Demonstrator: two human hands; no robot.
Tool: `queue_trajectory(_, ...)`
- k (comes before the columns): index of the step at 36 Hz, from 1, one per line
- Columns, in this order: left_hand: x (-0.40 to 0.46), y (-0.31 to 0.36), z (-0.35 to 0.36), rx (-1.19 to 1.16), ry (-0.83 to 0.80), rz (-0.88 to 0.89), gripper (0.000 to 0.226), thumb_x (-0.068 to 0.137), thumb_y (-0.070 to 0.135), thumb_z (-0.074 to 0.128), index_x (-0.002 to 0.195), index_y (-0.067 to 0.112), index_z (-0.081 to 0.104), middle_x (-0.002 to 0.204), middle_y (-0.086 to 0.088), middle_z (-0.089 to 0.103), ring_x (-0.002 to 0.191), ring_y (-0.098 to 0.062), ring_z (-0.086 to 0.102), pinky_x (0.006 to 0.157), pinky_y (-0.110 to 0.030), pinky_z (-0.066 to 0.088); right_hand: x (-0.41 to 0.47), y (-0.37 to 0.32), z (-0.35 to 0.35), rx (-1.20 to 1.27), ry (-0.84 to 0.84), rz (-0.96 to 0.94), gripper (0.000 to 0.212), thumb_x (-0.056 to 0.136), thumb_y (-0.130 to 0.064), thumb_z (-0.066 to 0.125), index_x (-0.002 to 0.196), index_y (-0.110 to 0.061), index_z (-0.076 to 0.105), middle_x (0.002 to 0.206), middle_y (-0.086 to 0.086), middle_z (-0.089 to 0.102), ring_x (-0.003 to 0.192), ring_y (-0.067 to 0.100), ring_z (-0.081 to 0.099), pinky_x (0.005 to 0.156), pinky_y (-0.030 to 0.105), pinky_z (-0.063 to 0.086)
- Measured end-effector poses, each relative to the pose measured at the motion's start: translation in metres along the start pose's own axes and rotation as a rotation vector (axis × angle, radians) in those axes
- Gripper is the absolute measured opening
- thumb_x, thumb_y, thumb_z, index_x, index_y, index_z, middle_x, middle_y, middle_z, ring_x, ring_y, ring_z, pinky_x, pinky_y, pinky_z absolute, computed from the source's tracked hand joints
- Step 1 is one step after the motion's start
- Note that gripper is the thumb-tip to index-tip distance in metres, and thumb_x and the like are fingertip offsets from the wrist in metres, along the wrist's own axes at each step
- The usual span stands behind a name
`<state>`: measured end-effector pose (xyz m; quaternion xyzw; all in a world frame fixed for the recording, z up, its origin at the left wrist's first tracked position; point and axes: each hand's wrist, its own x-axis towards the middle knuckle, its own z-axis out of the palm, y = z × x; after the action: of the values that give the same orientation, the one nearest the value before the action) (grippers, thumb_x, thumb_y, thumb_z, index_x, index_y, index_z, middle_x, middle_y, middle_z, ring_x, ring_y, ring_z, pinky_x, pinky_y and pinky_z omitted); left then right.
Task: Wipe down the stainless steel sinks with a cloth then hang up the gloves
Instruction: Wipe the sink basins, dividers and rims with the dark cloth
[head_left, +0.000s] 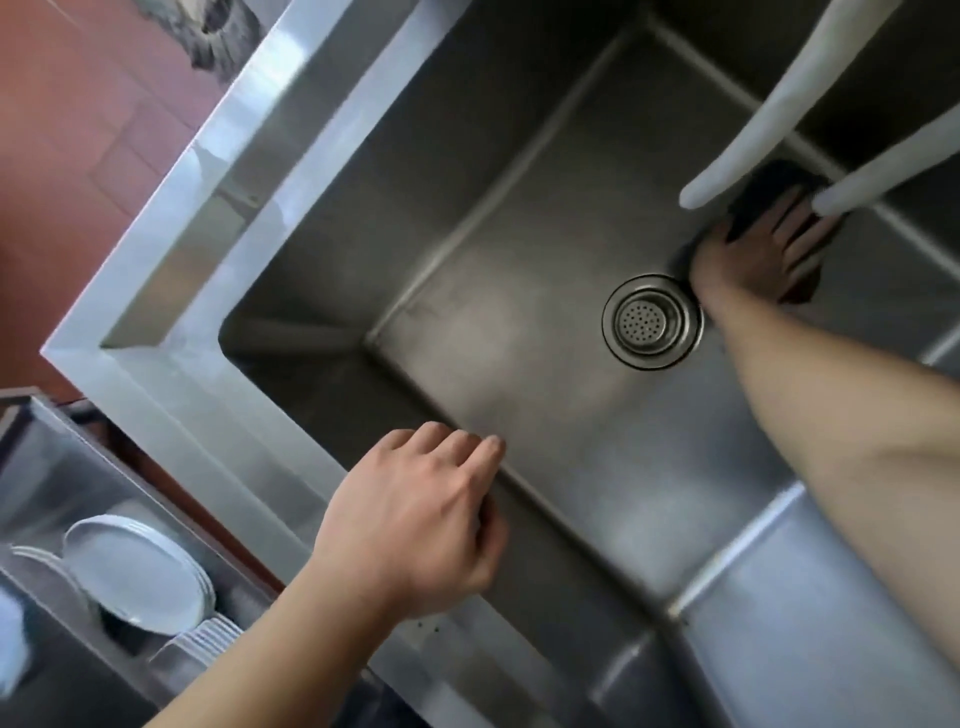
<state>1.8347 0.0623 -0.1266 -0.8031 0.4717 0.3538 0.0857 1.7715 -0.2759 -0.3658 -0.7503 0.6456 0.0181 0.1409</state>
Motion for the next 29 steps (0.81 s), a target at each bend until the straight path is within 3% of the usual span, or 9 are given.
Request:
queue_trajectory(3,0.000,-0.001,0.002,-0.005,0.016,0.012,0.045,0.084,0.045,0.032,0.113,0.024,0.060,0.098,0.006,0.065,0.096,-0.022,0.060,0.082,-0.039,0.048,-0.035,-0.049,0.021,-0.054,-0.056,-0.241,0.074,0.095,-0.048,0.027,0.157,-0.010,0.010,0.165,0.012,0.008,0.151,0.035,0.004,0.122,0.052,0.005)
queue_trajectory(10,0.000,-0.006,0.009,-0.036,0.122,0.074,0.042,0.088,0.041,0.034,0.111,0.022,0.063,0.099,0.004,0.067,0.097,-0.022,0.062,0.087,-0.038,0.049,-0.177,-0.111,0.065,-0.237,-0.283,-1.162,0.067,0.098,-0.045,0.031,0.157,-0.016,0.016,0.164,0.010,0.013,0.151,0.033,0.006,0.120,0.052,0.013)
queue_trajectory(13,-0.001,-0.013,0.010,-0.177,0.341,0.100,0.037,0.089,0.026,0.046,0.117,0.015,0.068,0.110,0.000,0.071,0.108,-0.022,0.064,0.099,-0.038,0.049,-0.222,-0.088,0.069,-0.324,-0.363,-1.484,0.061,0.097,-0.041,0.022,0.154,-0.019,0.021,0.163,0.006,0.018,0.150,0.032,0.012,0.119,0.053,0.014)
queue_trajectory(15,-0.003,-0.022,0.006,-0.288,0.554,0.082,0.038,0.087,0.017,0.052,0.120,0.010,0.068,0.122,-0.005,0.068,0.121,-0.025,0.059,0.109,-0.044,0.041,-0.227,-0.070,0.070,-0.246,-0.404,-1.561,0.055,0.096,-0.036,0.025,0.147,-0.016,0.030,0.154,0.005,0.028,0.145,0.030,0.024,0.118,0.052,0.017)
queue_trajectory(18,-0.011,-0.047,-0.003,-0.253,0.777,-0.149,0.050,0.088,0.021,0.054,0.138,0.015,0.057,0.149,-0.009,0.049,0.142,-0.030,0.038,0.118,-0.050,0.027,-0.196,-0.056,0.069,-0.336,-0.437,-1.666,0.058,0.100,-0.043,0.036,0.155,-0.026,0.025,0.163,0.000,0.022,0.151,0.026,0.014,0.120,0.051,0.015)
queue_trajectory(20,-0.019,-0.073,-0.007,-0.219,0.800,-0.433,0.066,0.090,0.037,0.051,0.153,0.025,0.034,0.163,-0.009,0.023,0.152,-0.029,0.016,0.124,-0.047,0.012,-0.167,-0.056,0.062,-0.288,-0.397,-1.567,0.056,0.101,-0.041,0.037,0.155,-0.027,0.027,0.162,0.001,0.025,0.151,0.028,0.017,0.119,0.053,0.017)
queue_trajectory(23,-0.025,-0.108,-0.004,-0.263,0.774,-0.714,0.079,0.091,0.051,0.044,0.158,0.028,0.011,0.167,-0.009,-0.001,0.154,-0.028,-0.002,0.124,-0.045,-0.001,-0.117,-0.069,0.048,-0.196,-0.245,-1.102,0.060,0.100,-0.041,0.035,0.155,-0.021,0.025,0.162,0.007,0.024,0.151,0.032,0.015,0.118,0.055,0.019)
queue_trajectory(26,-0.024,-0.120,0.000,-0.389,0.832,-0.742,0.082,0.089,0.050,0.046,0.158,0.017,0.017,0.166,-0.013,0.006,0.154,-0.029,0.003,0.125,-0.044,0.001,-0.071,-0.091,0.040,-0.122,-0.149,-0.607,0.066,0.100,-0.042,0.036,0.157,-0.019,0.014,0.165,0.008,0.010,0.152,0.031,0.004,0.119,0.052,0.006)
queue_trajectory(29,-0.021,-0.124,0.003,-0.472,0.898,-0.683,0.077,0.088,0.044,0.043,0.156,0.012,0.026,0.165,-0.011,0.016,0.153,-0.025,0.009,0.125,-0.046,0.006,-0.051,-0.122,0.037,-0.037,-0.103,-0.312,0.068,0.099,-0.042,0.034,0.158,-0.020,0.009,0.166,0.006,0.004,0.152,0.031,-0.001,0.119,0.053,0.001)
